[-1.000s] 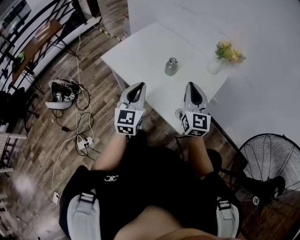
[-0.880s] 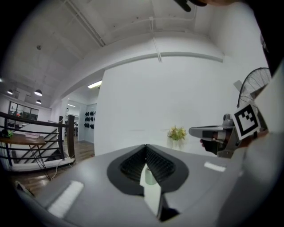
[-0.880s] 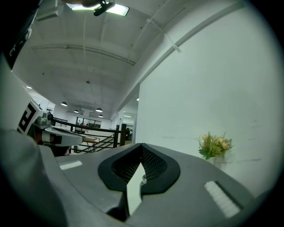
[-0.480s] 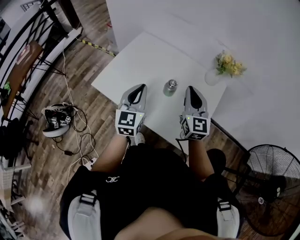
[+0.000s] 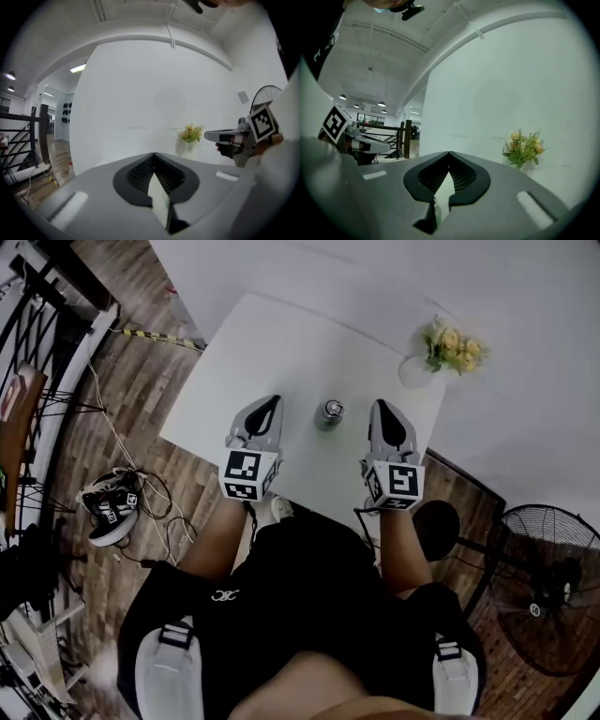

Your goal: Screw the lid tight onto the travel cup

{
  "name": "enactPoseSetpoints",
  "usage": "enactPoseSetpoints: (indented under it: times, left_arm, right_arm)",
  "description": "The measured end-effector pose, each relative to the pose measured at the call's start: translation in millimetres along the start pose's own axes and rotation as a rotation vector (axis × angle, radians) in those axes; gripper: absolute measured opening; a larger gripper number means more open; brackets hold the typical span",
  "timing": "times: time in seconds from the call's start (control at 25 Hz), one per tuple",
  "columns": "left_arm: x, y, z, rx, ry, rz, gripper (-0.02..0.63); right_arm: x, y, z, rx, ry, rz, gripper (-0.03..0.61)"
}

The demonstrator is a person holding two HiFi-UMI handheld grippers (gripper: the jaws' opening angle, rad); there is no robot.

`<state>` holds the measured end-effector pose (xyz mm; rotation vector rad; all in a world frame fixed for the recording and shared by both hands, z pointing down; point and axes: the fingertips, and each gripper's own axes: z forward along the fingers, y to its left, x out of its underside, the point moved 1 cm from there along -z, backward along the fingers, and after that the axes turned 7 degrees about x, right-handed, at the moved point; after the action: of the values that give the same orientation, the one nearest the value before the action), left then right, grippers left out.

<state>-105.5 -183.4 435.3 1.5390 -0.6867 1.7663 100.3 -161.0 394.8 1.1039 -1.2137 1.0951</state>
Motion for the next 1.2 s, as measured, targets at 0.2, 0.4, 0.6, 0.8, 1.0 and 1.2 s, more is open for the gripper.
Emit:
enactPoseSetpoints:
  times: [0.2, 0.4, 0.6, 0.8, 1.0, 1.2]
  left_arm:
    - [13, 9, 12, 0.001, 0.043, -0.026, 0.054]
    - [39, 2, 25, 0.098, 0.111, -0.031, 0.076]
    - [69, -12, 39, 0.206, 0.185, -0.022, 0.264]
    - [103, -43, 47, 0.322, 0.275, 0.032, 0.341]
    - [131, -64, 68, 0.382, 0.312, 0.05, 0.351]
    - [149, -75, 87, 0.416, 0.303, 0.053, 0.366]
  right_arm:
    - [16, -16, 18, -0.039, 0.03, 0.007, 0.003]
    - [32, -15, 27, -0.206, 0.036, 0.002, 0.073]
    - [58, 1, 31, -0.458, 0.09, -0.025, 0.218]
    - [87, 34, 26, -0.678, 0.208, -0.097, 0.258]
    - [109, 47, 33, -0.806, 0.269, -0.159, 0.279]
    - [127, 56, 42, -0.929, 0.315, -0.246, 0.284]
